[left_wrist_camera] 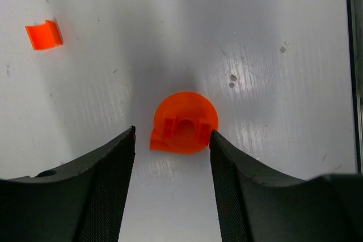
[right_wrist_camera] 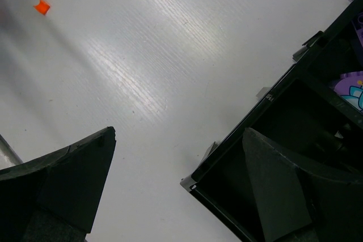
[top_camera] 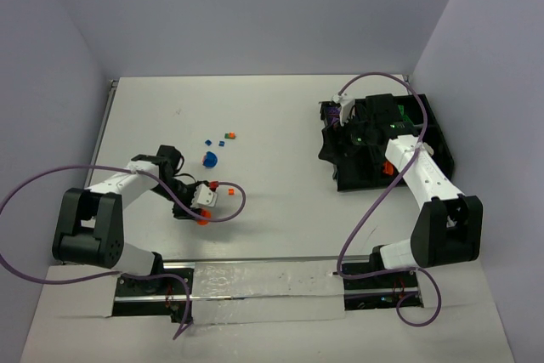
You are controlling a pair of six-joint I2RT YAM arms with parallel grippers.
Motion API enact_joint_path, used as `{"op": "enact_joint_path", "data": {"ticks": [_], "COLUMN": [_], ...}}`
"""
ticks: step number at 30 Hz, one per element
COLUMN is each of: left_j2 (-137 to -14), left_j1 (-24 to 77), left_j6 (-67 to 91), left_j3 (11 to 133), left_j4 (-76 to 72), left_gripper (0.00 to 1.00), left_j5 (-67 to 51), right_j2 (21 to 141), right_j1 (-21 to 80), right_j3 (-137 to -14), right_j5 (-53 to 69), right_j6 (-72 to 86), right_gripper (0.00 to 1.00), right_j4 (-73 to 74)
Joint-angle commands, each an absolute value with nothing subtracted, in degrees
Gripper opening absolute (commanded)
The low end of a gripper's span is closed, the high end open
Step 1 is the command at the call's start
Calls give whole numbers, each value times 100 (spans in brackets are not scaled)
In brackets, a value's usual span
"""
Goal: Sort the legos into containers by color
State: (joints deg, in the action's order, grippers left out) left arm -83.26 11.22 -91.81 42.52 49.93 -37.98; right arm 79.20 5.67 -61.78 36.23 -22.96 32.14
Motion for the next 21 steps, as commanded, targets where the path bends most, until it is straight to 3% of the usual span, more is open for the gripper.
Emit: {"op": "enact_joint_path", "data": {"ticks": [1, 8, 21], "left_j2": [-8209, -8215, -8240], "left_j1": [1151, 1184, 1407], "left_j6": [-9327, -9219, -9148], "left_j3": [4300, 4271, 4179], "left_j4": [4950, 4843, 4789], "left_gripper": [62, 63, 56], "left_j5": [-3735, -3770, -3550], "right_j2": [7899, 7937, 7972], "right_j1": [562, 556, 554], "right_j3": [-6198, -6188, -6156], "right_j5": [3649, 3606, 3599], "right_j6": [-2301, -2364, -2364], "right_gripper": [100, 100, 100], "right_j4": [3147, 3149, 3129]}}
